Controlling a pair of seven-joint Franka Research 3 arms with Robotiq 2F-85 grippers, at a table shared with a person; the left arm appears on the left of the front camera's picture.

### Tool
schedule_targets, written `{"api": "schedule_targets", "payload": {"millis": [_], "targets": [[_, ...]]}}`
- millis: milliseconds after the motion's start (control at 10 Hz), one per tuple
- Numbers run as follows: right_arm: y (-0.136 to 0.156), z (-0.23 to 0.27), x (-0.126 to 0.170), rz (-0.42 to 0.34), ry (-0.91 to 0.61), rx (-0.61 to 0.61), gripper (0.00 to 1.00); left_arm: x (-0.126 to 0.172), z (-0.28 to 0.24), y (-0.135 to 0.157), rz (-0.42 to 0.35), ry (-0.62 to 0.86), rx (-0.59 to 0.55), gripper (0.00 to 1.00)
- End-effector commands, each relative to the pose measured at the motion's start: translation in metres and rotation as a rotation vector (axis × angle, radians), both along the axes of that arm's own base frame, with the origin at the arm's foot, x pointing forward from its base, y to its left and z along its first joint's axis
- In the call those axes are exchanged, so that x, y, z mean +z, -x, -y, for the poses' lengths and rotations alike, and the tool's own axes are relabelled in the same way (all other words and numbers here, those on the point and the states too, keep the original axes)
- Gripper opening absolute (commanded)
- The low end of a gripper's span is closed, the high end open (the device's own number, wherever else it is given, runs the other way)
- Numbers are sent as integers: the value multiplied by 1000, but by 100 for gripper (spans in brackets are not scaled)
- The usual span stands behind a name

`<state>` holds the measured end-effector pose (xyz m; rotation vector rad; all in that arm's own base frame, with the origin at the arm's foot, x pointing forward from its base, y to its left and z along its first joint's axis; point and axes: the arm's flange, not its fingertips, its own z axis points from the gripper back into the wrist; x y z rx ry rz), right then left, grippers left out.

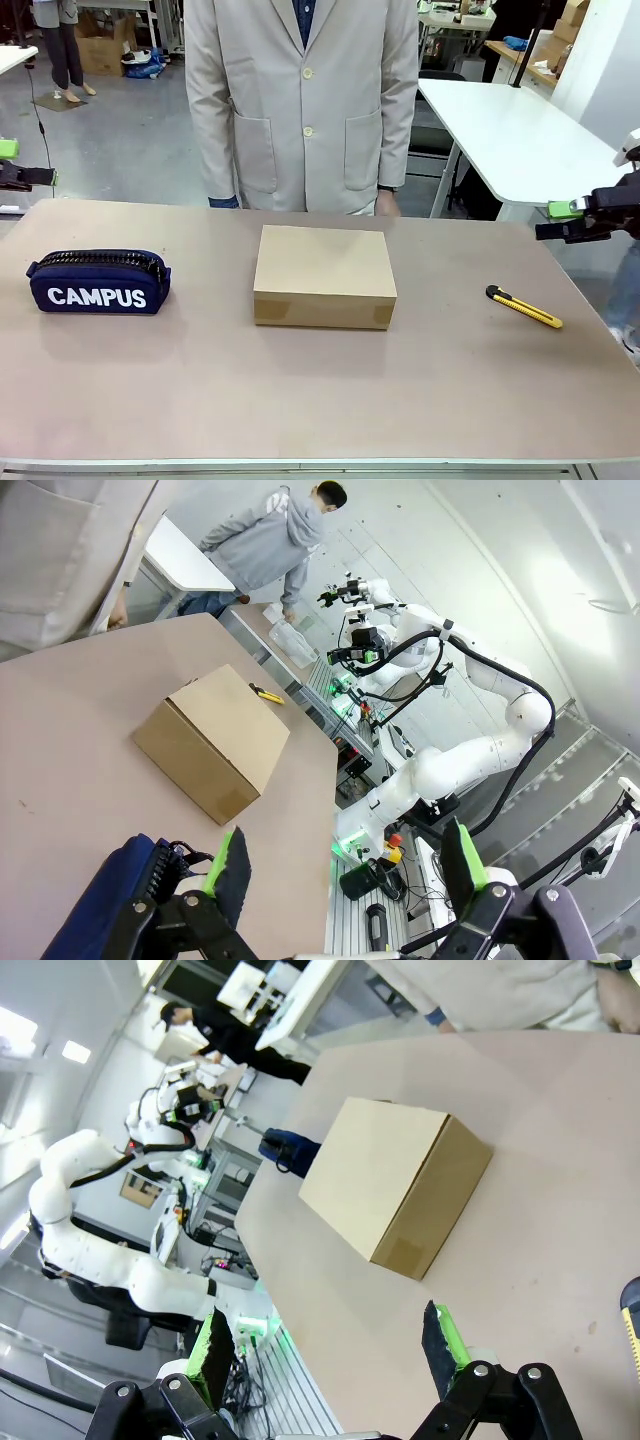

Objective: Pack the item into the box.
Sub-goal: Close the Mailer Box.

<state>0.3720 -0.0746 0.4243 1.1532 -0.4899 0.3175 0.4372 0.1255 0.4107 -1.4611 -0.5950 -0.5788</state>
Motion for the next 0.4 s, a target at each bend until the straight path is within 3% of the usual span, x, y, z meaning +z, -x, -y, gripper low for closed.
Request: {"api": "schedule_targets", "payload": {"millis": [0, 300], "targets": [[4, 1, 4, -19, -1, -4, 100, 3, 1, 1, -5, -10, -1, 100], [4, 1, 4, -19, -1, -4, 100, 3, 1, 1, -5, -10, -1, 100]]}}
